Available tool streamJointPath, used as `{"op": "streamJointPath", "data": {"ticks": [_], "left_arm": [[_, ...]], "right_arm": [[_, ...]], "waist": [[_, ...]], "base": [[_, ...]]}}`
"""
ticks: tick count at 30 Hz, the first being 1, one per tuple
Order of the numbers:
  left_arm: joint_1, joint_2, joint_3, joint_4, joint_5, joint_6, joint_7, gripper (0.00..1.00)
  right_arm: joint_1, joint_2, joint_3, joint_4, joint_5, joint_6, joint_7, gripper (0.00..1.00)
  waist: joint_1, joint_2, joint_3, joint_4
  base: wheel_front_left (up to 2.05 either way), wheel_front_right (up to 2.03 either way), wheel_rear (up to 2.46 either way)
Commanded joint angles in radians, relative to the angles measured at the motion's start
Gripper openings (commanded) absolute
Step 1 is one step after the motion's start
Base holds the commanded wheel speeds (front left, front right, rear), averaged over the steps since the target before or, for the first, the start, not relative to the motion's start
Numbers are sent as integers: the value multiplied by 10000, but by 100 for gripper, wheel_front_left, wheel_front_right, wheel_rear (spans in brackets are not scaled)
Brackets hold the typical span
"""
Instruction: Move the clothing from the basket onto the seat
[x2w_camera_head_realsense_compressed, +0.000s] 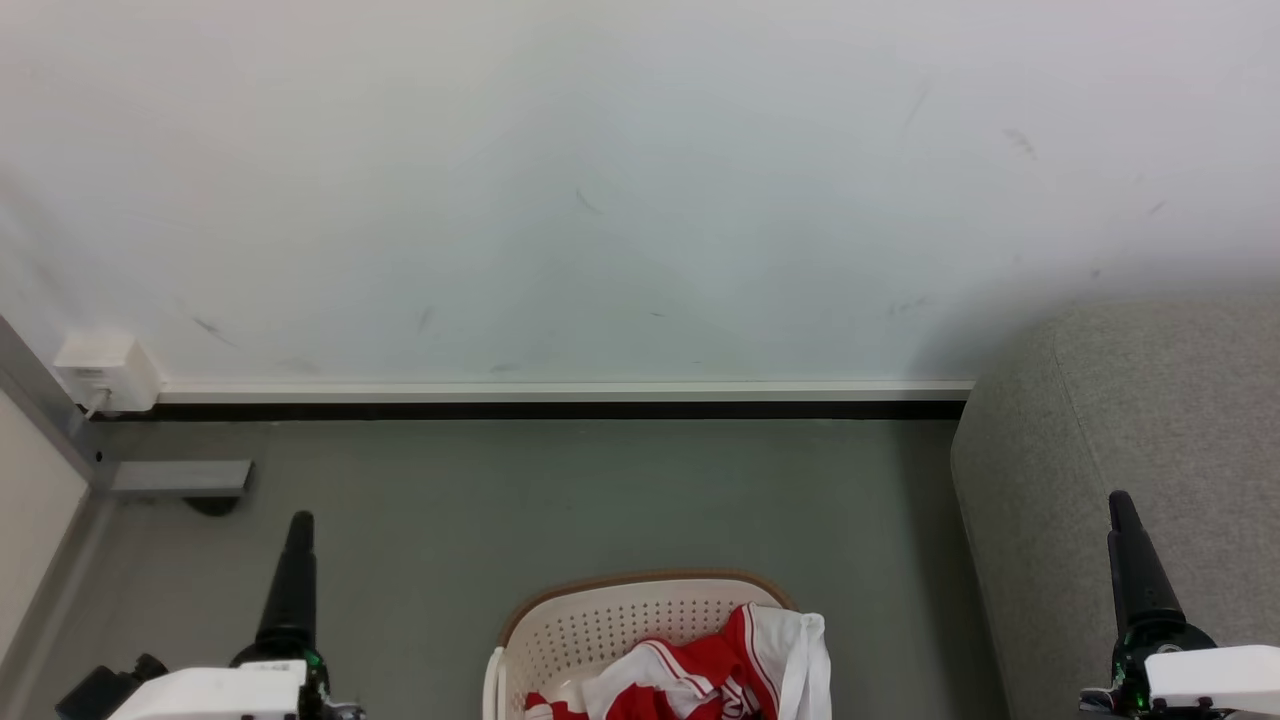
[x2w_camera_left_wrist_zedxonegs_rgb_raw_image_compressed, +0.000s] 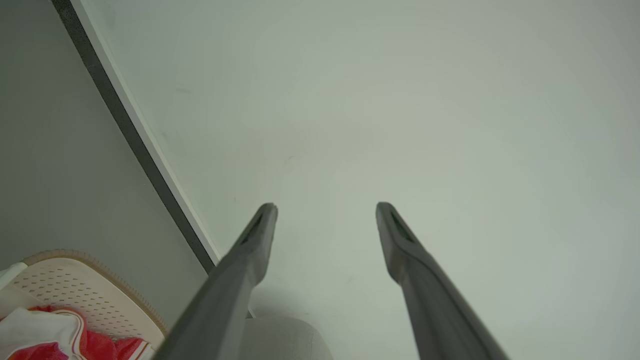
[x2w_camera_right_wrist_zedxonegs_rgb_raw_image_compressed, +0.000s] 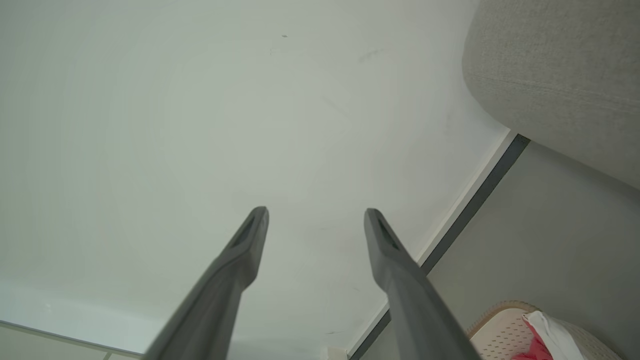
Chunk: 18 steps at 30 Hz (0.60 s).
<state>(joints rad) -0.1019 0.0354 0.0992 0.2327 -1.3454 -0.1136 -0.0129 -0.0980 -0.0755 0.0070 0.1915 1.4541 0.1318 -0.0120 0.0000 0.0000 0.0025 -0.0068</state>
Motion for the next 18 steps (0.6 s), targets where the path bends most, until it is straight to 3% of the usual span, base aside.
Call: {"op": "streamJointPath", "data": {"ticks": [1, 18], "left_arm": [[-262, 95, 40, -289, 504, 37, -111, 100], [-149, 116, -689, -741, 4714, 730, -683, 100]], "right_arm": [[-275, -197, 153, -240, -454, -5, -119, 100], [-424, -700, 1154, -409, -3878, -8, -690, 100]], "waist": [[0, 0, 2, -9], [0, 0, 8, -75]], "base": [[0, 0, 0], [0, 0, 0]]}}
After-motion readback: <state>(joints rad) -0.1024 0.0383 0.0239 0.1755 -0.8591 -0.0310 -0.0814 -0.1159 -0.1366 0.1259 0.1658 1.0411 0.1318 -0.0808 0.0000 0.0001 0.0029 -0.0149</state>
